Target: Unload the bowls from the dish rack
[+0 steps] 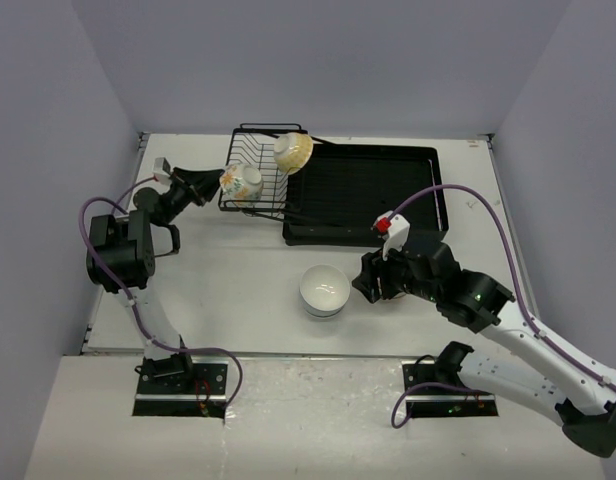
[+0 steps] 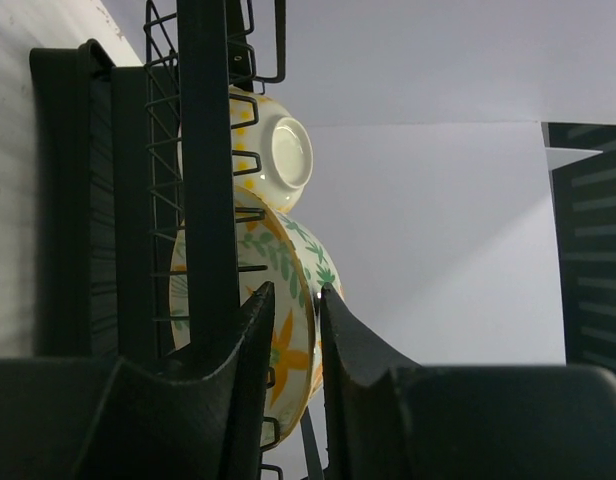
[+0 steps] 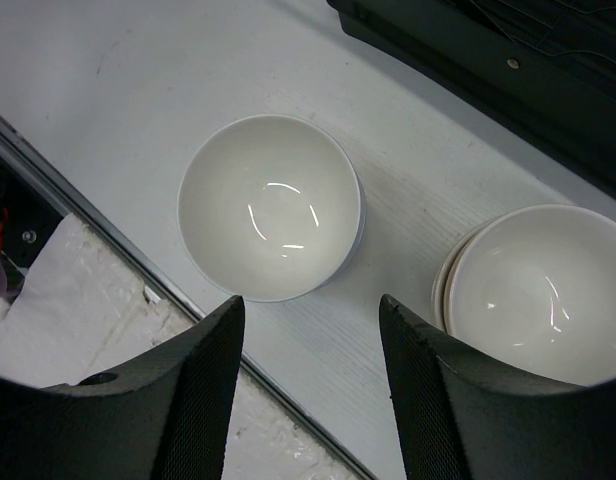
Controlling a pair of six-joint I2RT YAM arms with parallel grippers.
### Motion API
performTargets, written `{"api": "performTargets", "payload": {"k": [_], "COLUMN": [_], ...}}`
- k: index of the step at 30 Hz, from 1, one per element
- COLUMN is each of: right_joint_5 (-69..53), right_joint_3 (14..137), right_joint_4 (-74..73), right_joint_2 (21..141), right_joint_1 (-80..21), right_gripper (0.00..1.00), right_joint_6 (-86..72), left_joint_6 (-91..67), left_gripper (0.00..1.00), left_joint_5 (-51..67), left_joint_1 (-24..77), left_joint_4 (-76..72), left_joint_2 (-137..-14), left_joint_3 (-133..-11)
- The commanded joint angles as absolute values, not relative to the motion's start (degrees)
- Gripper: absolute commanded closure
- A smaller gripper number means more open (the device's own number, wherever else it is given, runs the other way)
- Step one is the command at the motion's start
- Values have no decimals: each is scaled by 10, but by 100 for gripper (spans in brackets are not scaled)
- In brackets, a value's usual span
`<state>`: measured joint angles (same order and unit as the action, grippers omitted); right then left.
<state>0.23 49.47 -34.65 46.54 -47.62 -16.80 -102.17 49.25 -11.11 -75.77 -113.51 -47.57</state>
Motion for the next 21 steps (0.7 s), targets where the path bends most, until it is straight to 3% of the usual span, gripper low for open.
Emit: {"api": "performTargets", "payload": {"k": [1, 6, 11, 21], "right_joint_5": [-6, -8, -6, -7], "right_joint_3": [501, 499, 498, 497], "right_joint_4": [-327, -326, -327, -327], "right_joint_2": [467, 468, 468, 472], "right_joint_1": [-478, -478, -478, -478], "right_gripper": [43, 43, 43, 43], "right_joint_6": [-156, -156, -156, -156], "left_joint_6": [-1033, -1037, -1038, -1061], "left_gripper": [74, 75, 68, 68], "left_joint_5": [509, 505, 505, 508], "left_joint_1": [-104, -101, -95, -90], "left_joint_4": [-954, -956, -957, -983], "left_joint_2": [-1145, -1145, -1152, -1158], "left_joint_3": [-487, -489, -495, -501]}}
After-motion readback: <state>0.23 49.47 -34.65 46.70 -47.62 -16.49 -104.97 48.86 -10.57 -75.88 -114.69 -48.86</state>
